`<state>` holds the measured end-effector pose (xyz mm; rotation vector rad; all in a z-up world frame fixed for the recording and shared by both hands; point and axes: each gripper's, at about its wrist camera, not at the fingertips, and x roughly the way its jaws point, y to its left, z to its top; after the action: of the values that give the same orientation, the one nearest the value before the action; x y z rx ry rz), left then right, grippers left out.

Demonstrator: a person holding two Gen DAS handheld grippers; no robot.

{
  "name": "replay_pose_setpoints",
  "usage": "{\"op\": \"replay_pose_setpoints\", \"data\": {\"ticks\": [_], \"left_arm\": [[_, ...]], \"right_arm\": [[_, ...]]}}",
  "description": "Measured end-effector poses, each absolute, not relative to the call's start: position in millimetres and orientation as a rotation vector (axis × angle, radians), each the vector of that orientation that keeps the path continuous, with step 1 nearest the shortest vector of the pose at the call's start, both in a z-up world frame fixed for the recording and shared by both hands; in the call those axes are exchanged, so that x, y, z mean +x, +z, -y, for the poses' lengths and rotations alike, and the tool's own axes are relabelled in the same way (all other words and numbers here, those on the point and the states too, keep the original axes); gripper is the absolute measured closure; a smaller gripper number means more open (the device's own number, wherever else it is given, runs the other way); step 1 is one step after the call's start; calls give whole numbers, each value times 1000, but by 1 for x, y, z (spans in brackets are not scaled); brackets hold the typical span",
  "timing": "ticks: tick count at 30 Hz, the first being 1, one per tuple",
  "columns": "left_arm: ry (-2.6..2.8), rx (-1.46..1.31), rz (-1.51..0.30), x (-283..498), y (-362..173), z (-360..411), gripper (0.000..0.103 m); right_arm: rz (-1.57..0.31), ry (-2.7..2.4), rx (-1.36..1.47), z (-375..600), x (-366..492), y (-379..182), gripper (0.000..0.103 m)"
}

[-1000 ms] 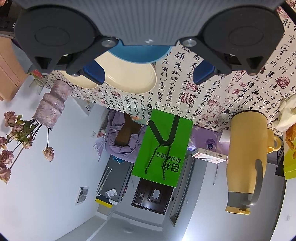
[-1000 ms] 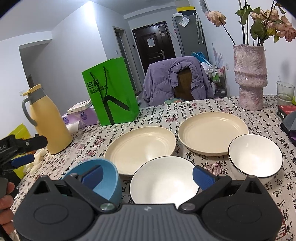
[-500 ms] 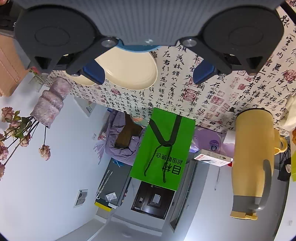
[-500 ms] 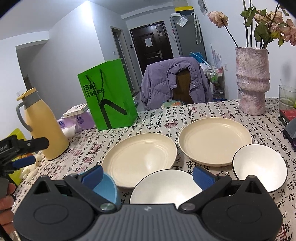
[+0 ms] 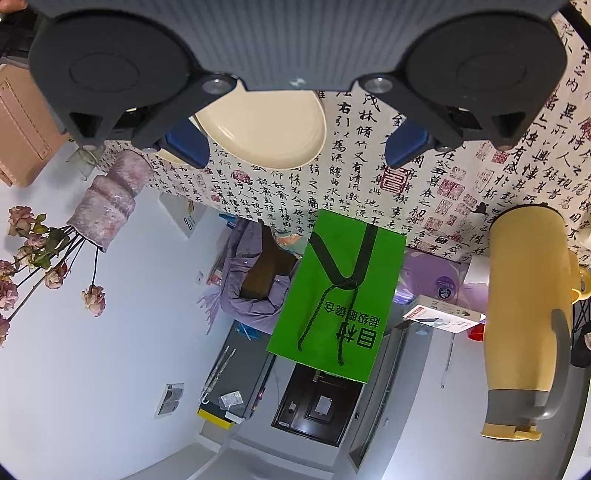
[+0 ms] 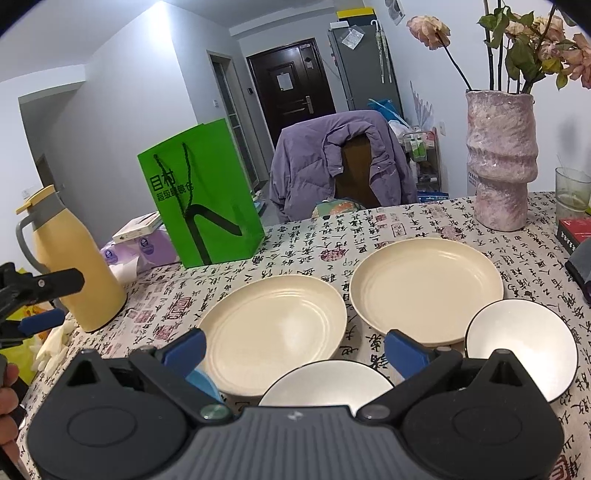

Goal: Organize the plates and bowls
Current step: 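Move both tools past the blue bowl toward the cream plates by the green bag, then close the left gripper on a cream plate rim while the right gripper closes on it too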

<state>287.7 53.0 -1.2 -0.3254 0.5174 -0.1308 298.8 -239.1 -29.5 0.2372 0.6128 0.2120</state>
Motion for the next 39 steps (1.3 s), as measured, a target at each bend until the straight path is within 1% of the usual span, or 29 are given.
{"op": "replay_pose_setpoints", "data": {"ticks": [18, 27, 31, 39], "left_arm": [[-125, -322, -613, 348, -5, -60, 0], [-90, -365, -637, 375, -32, -76, 0], [-81, -334, -702, 387, -45, -80, 0], [-68, -307, -737, 395, -56, -83, 0]], "right_arm": [[-664, 175, 236, 227, 343, -33, 0], [-703, 119, 207, 222, 364, -44, 0], [-714, 112, 205, 218, 371, -47, 0], [-707, 80, 177, 207, 379, -52, 2]]}}
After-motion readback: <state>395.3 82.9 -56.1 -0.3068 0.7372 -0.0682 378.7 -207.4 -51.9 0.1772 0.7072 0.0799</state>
